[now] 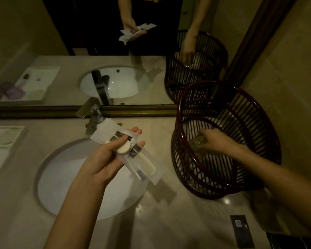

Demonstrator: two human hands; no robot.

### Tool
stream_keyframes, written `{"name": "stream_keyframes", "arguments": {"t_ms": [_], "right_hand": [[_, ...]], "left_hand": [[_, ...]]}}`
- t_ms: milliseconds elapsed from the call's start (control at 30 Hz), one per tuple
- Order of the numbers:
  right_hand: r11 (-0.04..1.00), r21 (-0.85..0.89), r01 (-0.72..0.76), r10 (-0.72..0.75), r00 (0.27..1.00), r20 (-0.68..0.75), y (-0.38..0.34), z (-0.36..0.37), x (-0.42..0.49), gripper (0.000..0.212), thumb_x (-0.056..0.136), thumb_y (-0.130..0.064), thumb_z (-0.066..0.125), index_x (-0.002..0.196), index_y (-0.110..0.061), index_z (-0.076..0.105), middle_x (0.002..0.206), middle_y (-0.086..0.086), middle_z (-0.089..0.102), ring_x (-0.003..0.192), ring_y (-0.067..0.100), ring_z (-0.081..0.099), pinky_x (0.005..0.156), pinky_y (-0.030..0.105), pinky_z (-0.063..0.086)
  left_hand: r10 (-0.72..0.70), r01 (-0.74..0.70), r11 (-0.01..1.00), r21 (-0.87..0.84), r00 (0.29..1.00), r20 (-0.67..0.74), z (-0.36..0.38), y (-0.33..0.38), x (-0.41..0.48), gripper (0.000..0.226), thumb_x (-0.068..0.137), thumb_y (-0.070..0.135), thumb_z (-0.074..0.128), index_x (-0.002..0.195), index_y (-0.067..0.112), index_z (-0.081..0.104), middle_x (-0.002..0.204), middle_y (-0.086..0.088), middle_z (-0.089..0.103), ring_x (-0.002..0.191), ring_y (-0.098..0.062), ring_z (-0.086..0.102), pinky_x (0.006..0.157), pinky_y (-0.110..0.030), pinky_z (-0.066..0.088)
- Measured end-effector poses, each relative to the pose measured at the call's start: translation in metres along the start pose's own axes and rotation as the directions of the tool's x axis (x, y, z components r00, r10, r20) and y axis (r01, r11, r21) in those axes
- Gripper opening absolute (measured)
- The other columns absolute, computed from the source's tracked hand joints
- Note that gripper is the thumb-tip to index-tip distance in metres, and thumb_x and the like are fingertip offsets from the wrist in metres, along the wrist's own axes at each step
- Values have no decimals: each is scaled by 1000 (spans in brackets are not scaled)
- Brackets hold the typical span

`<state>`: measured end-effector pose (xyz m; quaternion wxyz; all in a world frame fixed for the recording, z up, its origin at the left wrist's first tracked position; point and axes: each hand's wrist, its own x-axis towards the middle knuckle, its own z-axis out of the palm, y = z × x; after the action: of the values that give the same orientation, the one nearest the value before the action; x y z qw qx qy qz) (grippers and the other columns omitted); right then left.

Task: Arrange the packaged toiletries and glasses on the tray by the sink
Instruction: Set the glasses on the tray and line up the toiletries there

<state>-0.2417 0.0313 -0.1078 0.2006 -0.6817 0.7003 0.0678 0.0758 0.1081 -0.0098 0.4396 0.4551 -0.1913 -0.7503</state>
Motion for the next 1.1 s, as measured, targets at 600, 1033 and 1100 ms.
{"name": "stream_keyframes", "arguments": {"t_ms": [600, 1033, 1100], "right_hand": [[-295, 956, 8, -272, 958, -92, -350, -17, -150, 54, 94, -25, 58, 143, -4, 49, 142, 22, 58, 127, 38, 61, 98, 63, 51], [-75, 996, 42, -365, 929, -67, -614, 69, -110, 33, 91, -16, 71, 122, -5, 66, 126, 20, 69, 117, 37, 67, 91, 56, 59], [95, 980, 177, -339, 931, -135, -636, 75, -91, 37, 91, -15, 74, 126, -10, 63, 120, 14, 71, 113, 30, 69, 89, 48, 61]], "left_hand": [[109, -121, 937, -327, 993, -55, -275, 98, -127, 39, 80, -4, 54, 118, -6, 59, 113, -21, 74, 103, -28, 72, 83, -54, 57], [171, -286, 852, -438, 944, -283, -464, 143, -218, 28, 96, -4, 44, 113, -9, 65, 116, -22, 72, 105, -27, 71, 87, -56, 52], [171, -287, 855, -431, 942, -288, -472, 152, -214, 26, 96, -4, 44, 115, -10, 62, 114, -22, 73, 106, -28, 69, 86, -56, 53]]}}
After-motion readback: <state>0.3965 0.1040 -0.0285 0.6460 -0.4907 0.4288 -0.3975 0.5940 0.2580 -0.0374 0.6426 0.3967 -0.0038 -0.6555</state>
